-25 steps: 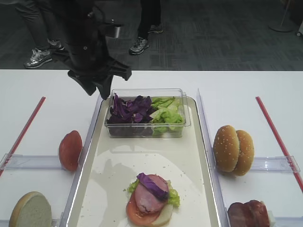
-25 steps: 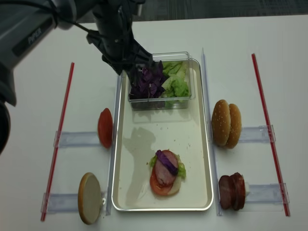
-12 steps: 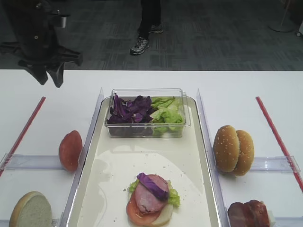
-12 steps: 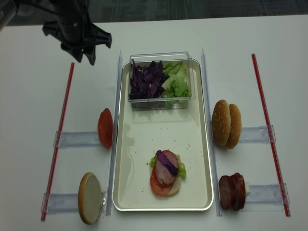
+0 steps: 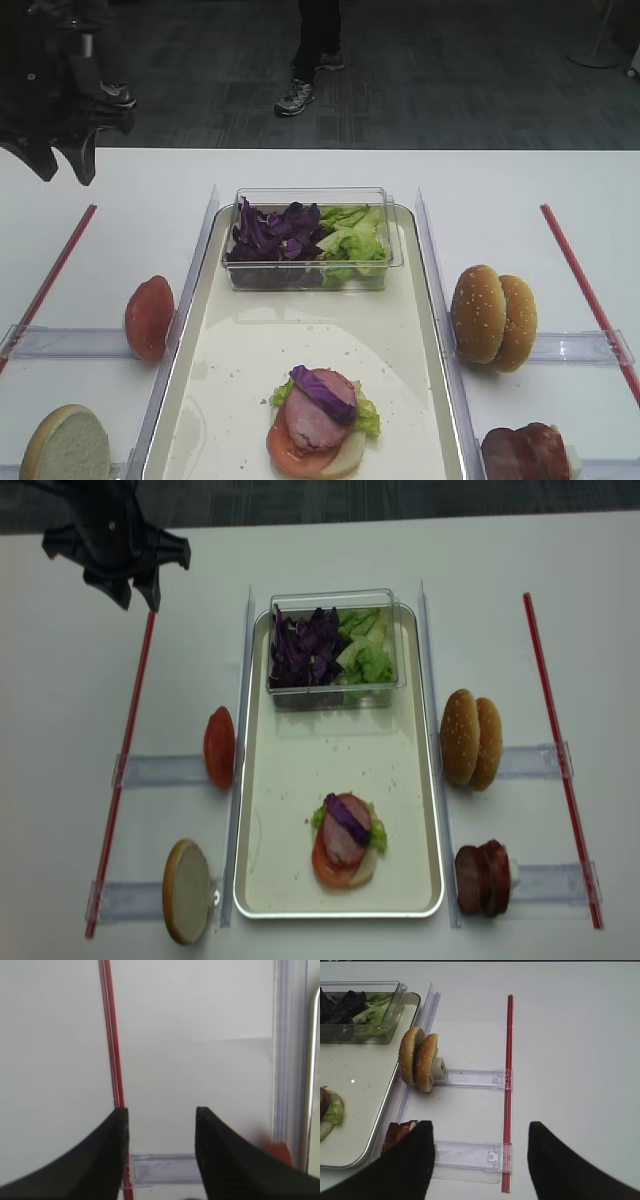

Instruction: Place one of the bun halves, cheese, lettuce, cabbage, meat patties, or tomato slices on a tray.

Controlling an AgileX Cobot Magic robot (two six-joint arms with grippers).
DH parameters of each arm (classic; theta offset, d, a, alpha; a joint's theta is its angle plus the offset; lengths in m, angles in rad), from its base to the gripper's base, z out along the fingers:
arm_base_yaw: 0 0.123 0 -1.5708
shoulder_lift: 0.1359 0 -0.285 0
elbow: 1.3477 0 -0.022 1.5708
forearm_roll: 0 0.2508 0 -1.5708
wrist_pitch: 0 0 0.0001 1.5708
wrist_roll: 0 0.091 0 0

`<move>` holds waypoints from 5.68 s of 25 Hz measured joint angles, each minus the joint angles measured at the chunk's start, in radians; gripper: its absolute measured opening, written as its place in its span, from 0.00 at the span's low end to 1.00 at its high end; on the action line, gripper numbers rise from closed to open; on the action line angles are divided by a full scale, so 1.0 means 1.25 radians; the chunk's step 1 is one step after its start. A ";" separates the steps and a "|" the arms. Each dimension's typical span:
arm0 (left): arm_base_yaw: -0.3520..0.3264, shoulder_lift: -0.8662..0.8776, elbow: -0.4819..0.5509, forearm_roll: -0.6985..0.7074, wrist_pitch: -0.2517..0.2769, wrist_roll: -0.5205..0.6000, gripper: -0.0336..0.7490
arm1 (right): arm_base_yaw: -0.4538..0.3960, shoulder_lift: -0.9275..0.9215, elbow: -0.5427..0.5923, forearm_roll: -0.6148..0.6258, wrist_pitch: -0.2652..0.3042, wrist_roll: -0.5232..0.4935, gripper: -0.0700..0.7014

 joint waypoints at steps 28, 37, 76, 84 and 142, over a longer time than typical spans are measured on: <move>0.028 -0.601 0.591 -0.007 0.000 -0.013 0.44 | 0.000 0.000 0.000 0.000 0.000 0.000 0.67; 0.028 -0.822 0.766 -0.007 0.003 -0.018 0.44 | 0.000 0.000 0.000 0.000 0.000 0.000 0.67; 0.028 -1.259 0.972 -0.045 -0.050 0.007 0.44 | 0.000 0.000 0.000 0.000 0.000 0.000 0.67; 0.028 -1.380 0.972 -0.045 -0.048 0.007 0.44 | 0.000 0.000 0.000 0.000 0.000 -0.005 0.67; 0.028 -1.561 0.972 -0.045 -0.037 0.009 0.44 | 0.000 0.000 0.000 0.000 0.000 -0.005 0.67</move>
